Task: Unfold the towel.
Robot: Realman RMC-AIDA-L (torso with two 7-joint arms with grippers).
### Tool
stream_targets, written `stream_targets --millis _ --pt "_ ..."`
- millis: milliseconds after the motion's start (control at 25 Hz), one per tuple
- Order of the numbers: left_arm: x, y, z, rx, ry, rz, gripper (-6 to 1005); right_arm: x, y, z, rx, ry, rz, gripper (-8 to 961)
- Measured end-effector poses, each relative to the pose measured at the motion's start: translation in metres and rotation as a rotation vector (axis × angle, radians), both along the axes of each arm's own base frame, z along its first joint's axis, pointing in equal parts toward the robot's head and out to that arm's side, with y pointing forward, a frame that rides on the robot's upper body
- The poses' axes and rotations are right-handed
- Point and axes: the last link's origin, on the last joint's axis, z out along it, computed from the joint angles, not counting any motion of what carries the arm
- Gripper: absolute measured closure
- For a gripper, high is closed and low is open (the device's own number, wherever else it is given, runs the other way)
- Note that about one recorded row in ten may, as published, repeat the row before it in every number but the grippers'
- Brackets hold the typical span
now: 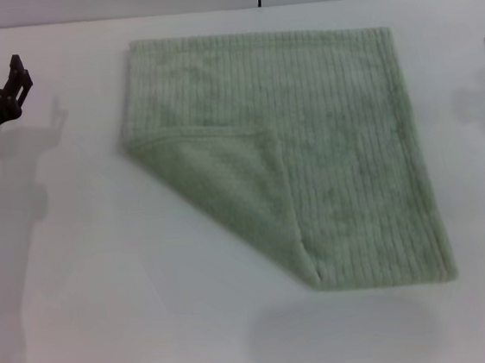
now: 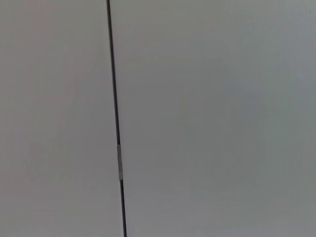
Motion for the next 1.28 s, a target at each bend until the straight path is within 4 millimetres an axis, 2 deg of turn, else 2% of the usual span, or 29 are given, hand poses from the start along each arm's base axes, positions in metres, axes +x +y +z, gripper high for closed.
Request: stream_targets --millis 280,600,1000,1280 --pt "0.0 0.0 0.0 -0.002 0.0 0.0 150 -0.011 0.02 -0.023 -0.121 -0.038 -0.002 954" --pt "0.0 0.0 0.0 0.0 -0.001 0.001 150 -0.011 0.031 -0.042 -0.214 -0.081 -0.026 954" --pt "0.001 -0.001 -0.002 -0.011 0.004 -0.004 150 -0.011 0.039 -0.055 -0.24 -0.11 0.01 954" --pt "-0.001 -0.002 -0.003 -0.014 0.007 0.002 150 -0.011 0.047 -0.056 -0.185 -0.124 0.043 954"
